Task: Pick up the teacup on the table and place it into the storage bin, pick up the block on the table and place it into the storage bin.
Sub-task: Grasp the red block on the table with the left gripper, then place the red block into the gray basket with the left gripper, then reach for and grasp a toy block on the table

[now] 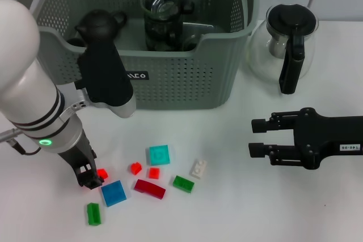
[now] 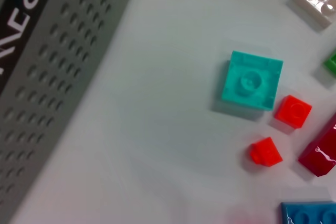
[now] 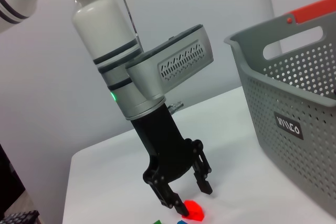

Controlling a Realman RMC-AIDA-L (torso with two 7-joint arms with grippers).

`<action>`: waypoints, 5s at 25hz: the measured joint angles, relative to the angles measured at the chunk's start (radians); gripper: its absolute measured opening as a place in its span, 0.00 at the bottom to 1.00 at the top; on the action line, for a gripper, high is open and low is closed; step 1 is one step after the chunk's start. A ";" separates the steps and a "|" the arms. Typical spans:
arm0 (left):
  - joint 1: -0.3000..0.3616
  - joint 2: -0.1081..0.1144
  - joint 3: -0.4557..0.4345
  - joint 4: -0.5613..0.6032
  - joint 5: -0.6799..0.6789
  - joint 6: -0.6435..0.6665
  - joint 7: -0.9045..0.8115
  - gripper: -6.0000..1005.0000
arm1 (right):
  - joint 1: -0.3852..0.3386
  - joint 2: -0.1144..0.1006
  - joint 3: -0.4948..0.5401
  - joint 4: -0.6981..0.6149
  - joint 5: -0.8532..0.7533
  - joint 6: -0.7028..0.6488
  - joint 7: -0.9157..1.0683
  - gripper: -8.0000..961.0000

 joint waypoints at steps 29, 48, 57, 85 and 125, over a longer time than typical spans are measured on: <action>-0.035 0.004 0.003 0.072 0.000 0.000 -0.014 0.41 | -0.002 -0.003 0.000 0.009 0.000 0.005 0.000 0.62; -0.070 0.007 -0.232 -0.091 -0.149 0.189 0.108 0.28 | -0.002 -0.003 0.000 0.009 0.000 0.005 0.000 0.62; -0.152 0.059 -0.704 -0.062 -0.493 0.459 0.327 0.28 | -0.011 -0.003 0.002 0.009 0.000 0.005 -0.001 0.62; -0.421 0.051 -0.506 0.532 -0.483 -0.846 0.208 0.27 | -0.008 0.001 0.004 0.011 0.001 0.004 0.003 0.62; 0.017 0.026 -0.771 -0.188 -0.519 0.386 0.389 0.67 | -0.012 -0.002 -0.001 0.011 0.000 0.003 0.007 0.62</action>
